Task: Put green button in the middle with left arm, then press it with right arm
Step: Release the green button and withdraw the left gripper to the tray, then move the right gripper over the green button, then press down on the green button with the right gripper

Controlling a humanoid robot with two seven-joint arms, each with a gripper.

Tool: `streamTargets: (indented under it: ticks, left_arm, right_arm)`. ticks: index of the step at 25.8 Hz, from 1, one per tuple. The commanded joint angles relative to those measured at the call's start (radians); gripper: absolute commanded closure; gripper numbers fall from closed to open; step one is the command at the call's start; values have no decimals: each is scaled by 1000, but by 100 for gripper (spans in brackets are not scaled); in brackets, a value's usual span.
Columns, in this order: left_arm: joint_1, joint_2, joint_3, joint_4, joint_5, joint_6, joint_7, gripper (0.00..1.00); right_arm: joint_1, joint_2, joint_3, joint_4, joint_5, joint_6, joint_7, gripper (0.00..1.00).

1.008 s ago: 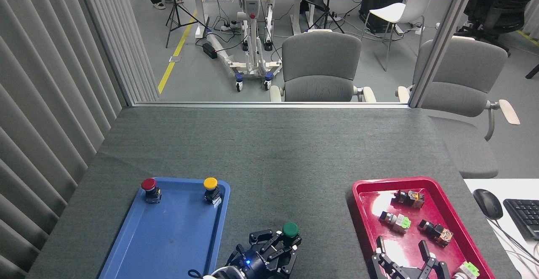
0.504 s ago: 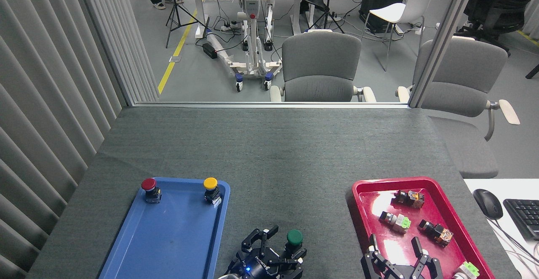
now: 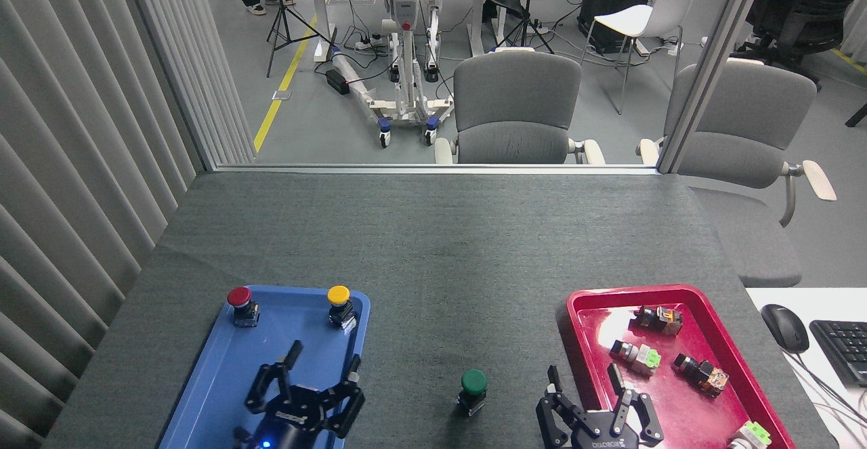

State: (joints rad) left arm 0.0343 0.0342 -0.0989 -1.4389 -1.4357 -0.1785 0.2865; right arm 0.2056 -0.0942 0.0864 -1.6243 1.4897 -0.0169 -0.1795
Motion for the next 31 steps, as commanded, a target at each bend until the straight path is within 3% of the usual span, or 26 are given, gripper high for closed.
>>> streamTargets:
  ticks: [1,5,9,12,15,19,23,31]
  left_arm:
    - [26,-76,177,-54,-114,-45,-67,0]
    - [7,-105,242,-55,-172,-50,-92,0]
    - [-11,-105,284,-29,-169,-61,-171,0]
    - [-25,-93,292,-14,-169,-105,-224,0]
    - [-25,-82,289,-12,-167,-160,-217,0]
    - [-24,-60,286,-8,-167,-154,-176,0]
    - [-20,-53,286,-5,-167,-148,-110,0]
    - [-20,-45,286,5,-147,-147,-109,0]
  right_arm:
    - [-35,7,55,24,6,20,14,13]
    - [-81,19,121,80,21,51,15,21]
    - [-115,36,182,132,52,60,15,46]
    - [-132,56,225,149,58,78,15,56]
    - [-143,64,254,170,58,83,15,63]
    - [-146,76,260,195,60,91,15,76]
    - [-147,83,273,231,75,91,15,83]
    - [-149,90,273,261,73,106,15,84]
